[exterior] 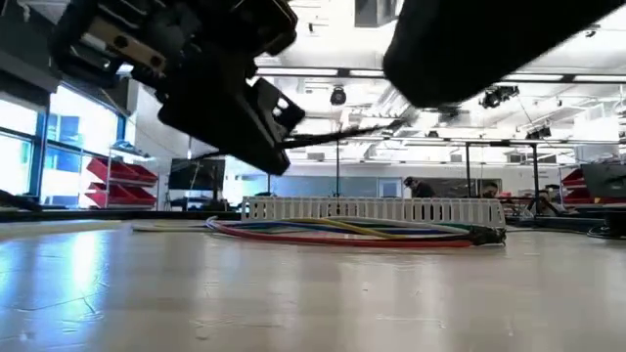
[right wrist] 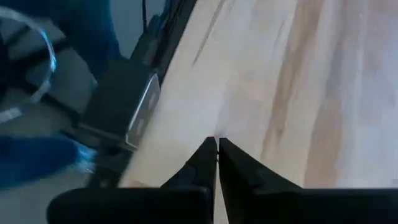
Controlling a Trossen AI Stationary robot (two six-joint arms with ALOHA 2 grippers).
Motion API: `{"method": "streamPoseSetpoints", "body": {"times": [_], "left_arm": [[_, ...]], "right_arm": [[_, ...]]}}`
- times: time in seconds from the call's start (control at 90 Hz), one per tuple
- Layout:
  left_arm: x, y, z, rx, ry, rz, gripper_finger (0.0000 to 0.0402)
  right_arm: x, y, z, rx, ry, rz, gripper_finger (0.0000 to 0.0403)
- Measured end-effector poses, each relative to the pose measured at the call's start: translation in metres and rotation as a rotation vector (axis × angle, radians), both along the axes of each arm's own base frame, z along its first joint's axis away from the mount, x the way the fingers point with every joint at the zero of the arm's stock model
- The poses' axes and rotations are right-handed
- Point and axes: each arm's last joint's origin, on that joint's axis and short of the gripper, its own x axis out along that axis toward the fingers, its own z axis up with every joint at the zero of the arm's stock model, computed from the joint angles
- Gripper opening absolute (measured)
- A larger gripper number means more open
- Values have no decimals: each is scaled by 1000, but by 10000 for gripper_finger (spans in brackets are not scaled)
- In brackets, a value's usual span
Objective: Ziptie cables
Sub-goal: Wrap the cable wire using a black zip tie
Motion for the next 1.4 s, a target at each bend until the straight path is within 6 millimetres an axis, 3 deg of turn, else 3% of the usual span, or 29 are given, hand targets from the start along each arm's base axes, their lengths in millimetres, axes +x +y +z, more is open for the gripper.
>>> {"method": "streamPoseSetpoints", "body": {"times": [0.278, 0.444, 0.578, 0.722, 0.978, 1.111, 1.233, 1.4], "left_arm": [[-10, -13, -1, 40, 34, -51, 0], [-11, -16, -2, -23, 64, -82, 0], [-10, -15, -4, -56, 79, -95, 0], [-9, -15, -4, -64, 83, -91, 0], [-10, -15, -4, -84, 93, -95, 0], [-10, -15, -4, -96, 101, -90, 0], [-10, -15, -4, -96, 102, -90, 0], [-10, -15, -4, -96, 101, -89, 0]], "right_arm": [[-8, 7, 8, -53, -83, -42, 1], [-28, 11, 34, -254, -175, 12, 0], [-42, 11, 44, -440, -177, 96, 0], [-47, 3, 35, -560, -34, 242, 17], [-41, -1, 9, -943, 102, 682, 107], [-39, -1, 6, -1162, 129, 817, 142], [-38, -3, 8, -1275, 144, 873, 151], [-34, -6, 7, -1258, 164, 941, 137]]}}
